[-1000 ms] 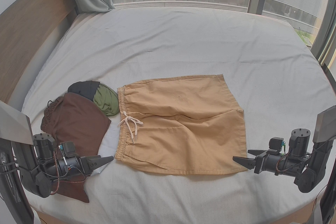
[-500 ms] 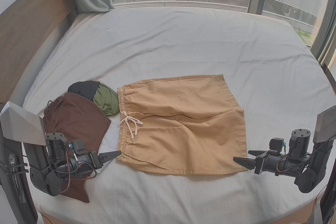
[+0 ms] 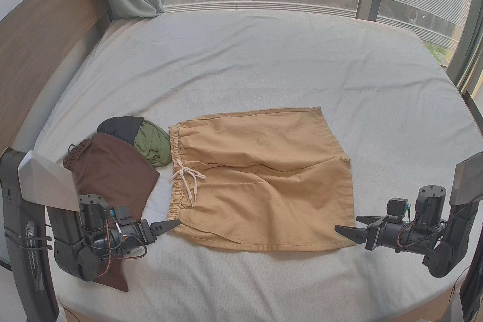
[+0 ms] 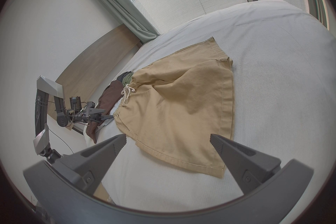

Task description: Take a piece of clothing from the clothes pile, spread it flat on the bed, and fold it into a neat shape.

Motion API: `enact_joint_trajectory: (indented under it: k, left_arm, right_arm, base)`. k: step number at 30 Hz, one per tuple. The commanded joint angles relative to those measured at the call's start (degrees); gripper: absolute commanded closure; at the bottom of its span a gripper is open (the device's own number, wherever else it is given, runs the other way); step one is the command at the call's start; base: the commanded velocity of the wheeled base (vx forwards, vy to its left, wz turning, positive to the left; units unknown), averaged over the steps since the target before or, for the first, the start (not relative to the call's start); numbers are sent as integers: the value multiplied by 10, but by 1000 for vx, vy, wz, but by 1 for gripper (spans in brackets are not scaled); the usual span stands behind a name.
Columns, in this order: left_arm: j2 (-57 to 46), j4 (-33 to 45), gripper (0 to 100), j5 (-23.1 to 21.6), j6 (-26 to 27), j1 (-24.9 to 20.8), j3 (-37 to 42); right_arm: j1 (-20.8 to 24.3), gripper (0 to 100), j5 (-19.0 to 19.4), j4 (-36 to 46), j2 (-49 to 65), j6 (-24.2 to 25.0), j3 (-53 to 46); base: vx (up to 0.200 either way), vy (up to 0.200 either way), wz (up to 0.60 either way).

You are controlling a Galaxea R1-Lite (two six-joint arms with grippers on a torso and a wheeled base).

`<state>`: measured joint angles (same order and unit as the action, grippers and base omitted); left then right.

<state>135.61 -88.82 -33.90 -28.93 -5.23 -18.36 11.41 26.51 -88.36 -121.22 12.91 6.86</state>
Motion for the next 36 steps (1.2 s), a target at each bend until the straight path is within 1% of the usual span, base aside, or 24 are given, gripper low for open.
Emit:
enact_joint_trajectory:
  k: [1,5,9,11,16,24,25,36]
  left_arm:
    - [30,0,0,15,-6,-4,-21]
    - [46,-1,0,43,-32,-14,-43]
    - [49,-1,0,49,-64,-29,-50]
    - [48,-1,0,50,-72,-33,-55]
    - [49,-1,0,52,-82,-36,-62]
    - [50,-1,0,53,-81,-35,-63]
    - [50,-1,100,53,-81,-35,-63]
    - [48,-1,100,52,-77,-36,-63]
  right_arm:
    - [-1,0,0,-1,-2,0,1]
    - [-2,0,0,-1,-2,-1,3]
    - [-2,0,-1,-1,-2,-1,3]
    - [-2,0,0,-1,-2,-1,3]
    - [-3,0,0,-1,-2,-1,3]
    - [-2,0,-1,0,-2,-1,2]
    - [-2,0,-1,-1,-2,-1,2]
    - [-10,0,7,0,-23,-3,-16]
  base:
    - [0,0,0]
    - [0,0,0]
    - [0,0,0]
    - [0,0,0]
    - [0,0,0]
    - [0,0,0]
    - [0,0,0]
    - [0,0,0]
